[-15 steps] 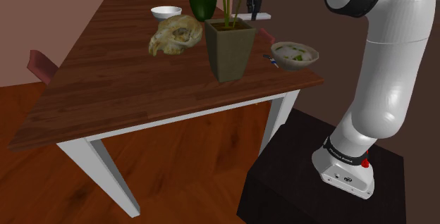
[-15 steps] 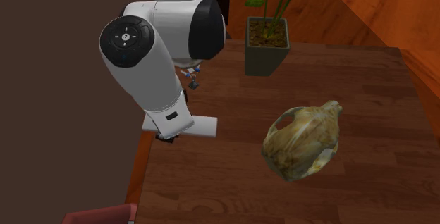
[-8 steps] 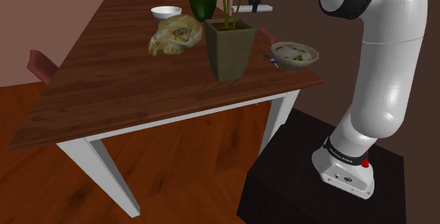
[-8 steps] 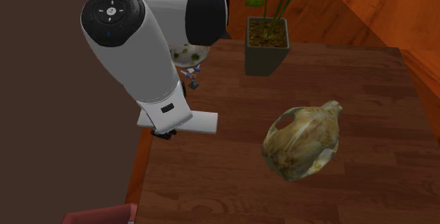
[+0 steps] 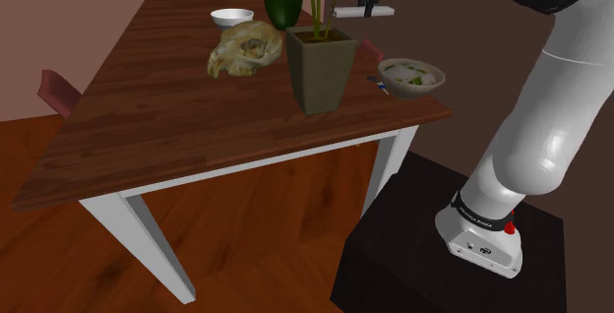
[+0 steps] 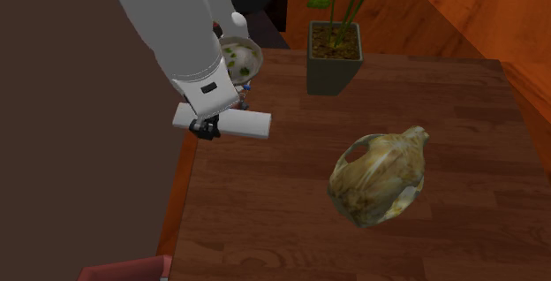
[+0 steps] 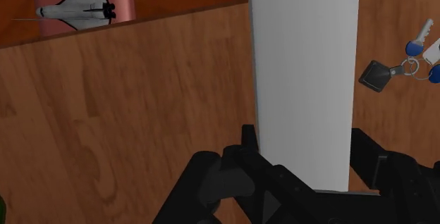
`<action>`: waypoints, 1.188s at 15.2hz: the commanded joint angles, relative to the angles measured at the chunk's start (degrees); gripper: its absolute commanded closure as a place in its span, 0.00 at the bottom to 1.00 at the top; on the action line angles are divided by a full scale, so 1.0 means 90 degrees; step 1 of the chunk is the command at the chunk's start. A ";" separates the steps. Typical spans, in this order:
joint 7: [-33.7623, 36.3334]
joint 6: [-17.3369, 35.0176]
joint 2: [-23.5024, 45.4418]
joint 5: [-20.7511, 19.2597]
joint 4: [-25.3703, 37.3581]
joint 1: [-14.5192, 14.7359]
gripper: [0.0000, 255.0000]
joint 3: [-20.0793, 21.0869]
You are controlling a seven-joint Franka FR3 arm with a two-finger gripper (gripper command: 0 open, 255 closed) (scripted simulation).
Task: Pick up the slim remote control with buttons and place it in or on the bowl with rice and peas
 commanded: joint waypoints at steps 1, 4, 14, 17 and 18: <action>0.0186 0.0188 -0.0681 -0.0291 -0.0811 0.0158 1.00 0.0064; 0.0478 0.0304 -0.1575 -0.0636 -0.1755 0.0261 1.00 0.0229; 0.1293 0.0042 -0.4232 -0.1246 -0.4110 0.0164 1.00 0.0939; 0.1475 -0.0190 -0.4977 -0.1287 -0.4640 0.0090 1.00 0.1159; 0.1544 -0.0306 -0.5287 -0.1287 -0.4842 0.0059 1.00 0.1252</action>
